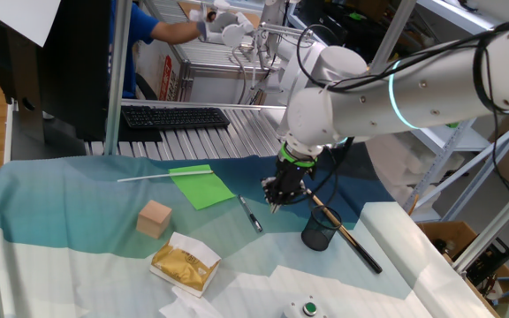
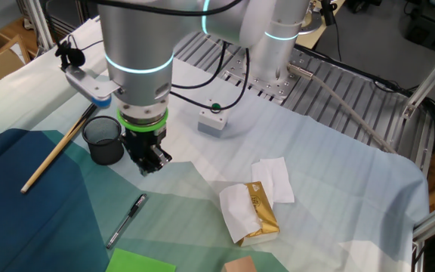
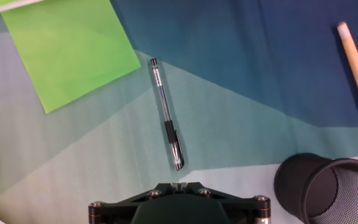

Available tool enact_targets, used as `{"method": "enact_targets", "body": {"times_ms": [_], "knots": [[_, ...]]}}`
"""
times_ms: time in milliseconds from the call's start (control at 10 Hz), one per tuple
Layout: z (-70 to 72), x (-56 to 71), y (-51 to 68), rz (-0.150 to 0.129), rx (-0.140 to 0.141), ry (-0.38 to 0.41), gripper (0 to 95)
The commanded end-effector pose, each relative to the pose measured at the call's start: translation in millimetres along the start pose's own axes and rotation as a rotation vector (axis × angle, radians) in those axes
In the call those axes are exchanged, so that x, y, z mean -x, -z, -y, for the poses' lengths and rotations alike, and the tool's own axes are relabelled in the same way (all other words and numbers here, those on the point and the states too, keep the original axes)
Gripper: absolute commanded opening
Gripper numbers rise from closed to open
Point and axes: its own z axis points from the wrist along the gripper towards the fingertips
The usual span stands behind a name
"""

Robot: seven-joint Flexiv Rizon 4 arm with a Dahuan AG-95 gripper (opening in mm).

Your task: Put the pen into the pen holder

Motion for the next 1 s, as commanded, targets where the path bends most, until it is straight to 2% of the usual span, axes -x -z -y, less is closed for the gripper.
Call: {"method": "enact_targets", "body": {"times_ms": [100, 200, 400, 600, 800, 900, 1000], "knots": [[7.8, 26.1, -5.8, -0.007, 0.016, 0.034, 0.0], [11.5, 34.6, -7.4, -0.021, 0.006, 0.052, 0.0], [18.6, 53.6, -16.9, -0.083, 0.004, 0.070, 0.0], [15.1, 58.4, -20.9, -0.116, 0.005, 0.069, 0.0], [8.7, 62.4, -24.6, -0.137, 0.002, 0.099, 0.0], [3.8, 65.3, -27.6, -0.147, -0.006, 0.121, 0.0], [0.2, 66.9, -30.2, -0.154, -0.028, 0.140, 0.0]]}}
